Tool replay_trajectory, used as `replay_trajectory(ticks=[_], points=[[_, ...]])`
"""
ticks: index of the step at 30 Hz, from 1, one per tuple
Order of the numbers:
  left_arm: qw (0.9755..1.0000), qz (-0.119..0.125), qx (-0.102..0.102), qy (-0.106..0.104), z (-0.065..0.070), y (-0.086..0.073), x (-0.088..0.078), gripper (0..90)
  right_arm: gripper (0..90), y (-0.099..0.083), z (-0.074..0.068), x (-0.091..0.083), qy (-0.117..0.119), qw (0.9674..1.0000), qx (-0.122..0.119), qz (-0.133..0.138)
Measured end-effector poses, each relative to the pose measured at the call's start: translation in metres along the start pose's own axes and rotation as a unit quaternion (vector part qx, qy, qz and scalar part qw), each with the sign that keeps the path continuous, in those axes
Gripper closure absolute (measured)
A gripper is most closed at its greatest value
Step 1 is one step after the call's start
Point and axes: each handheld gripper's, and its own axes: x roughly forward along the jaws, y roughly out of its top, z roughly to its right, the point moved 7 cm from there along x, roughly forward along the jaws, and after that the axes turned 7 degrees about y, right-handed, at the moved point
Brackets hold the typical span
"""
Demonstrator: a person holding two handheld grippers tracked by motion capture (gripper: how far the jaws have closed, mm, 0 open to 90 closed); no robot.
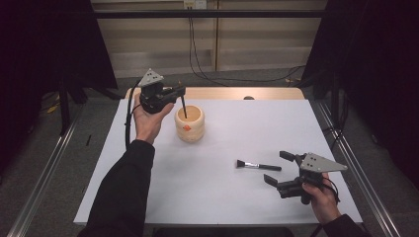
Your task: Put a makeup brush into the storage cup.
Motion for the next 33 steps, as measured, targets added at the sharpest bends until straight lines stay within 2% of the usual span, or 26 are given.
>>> replay_trajectory(ticks=[6,7,8,10,11,18,24,27,33], points=[[0.9999,-0.01,-0.005,-0.005,0.001,-0.011,0.006,84.2,1.9,-0.001,-0.001,0.001,0.003,1.0,0.0,-0.001],[0.9999,-0.011,-0.008,0.001,0.0,-0.012,0.006,84.3,1.9,-0.001,-0.001,0.001,0.003,1.0,0.0,-0.001],[0.9999,-0.011,-0.007,-0.005,0.0,-0.013,0.006,84.3,1.9,-0.001,-0.001,0.001,0.002,1.0,0.0,-0.001],[0.9999,-0.009,-0.014,-0.003,0.0,-0.014,0.007,84.3,1.9,-0.001,-0.001,0.001,0.004,1.0,0.001,-0.002],[0.9999,-0.014,-0.009,0.001,-0.002,-0.016,0.006,84.2,1.9,-0.001,-0.001,0.001,0.002,1.0,0.002,-0.004],[0.9997,-0.019,-0.017,0.002,-0.003,-0.028,0.008,84.2,1.9,-0.002,-0.002,0.001,0.004,1.0,0.002,-0.007],[0.9995,-0.023,-0.019,0.001,-0.002,-0.033,0.01,84.2,1.9,-0.002,-0.001,0.002,0.005,1.0,0.001,-0.006],[0.9995,-0.023,-0.02,-0.006,-0.001,-0.035,0.013,84.2,1.9,-0.002,-0.001,0.001,0.005,1.0,0.002,-0.007],[0.9994,-0.023,-0.027,-0.001,-0.001,-0.035,0.014,83.9,1.9,-0.002,-0.001,0.001,0.005,1.0,0.0,-0.006]])
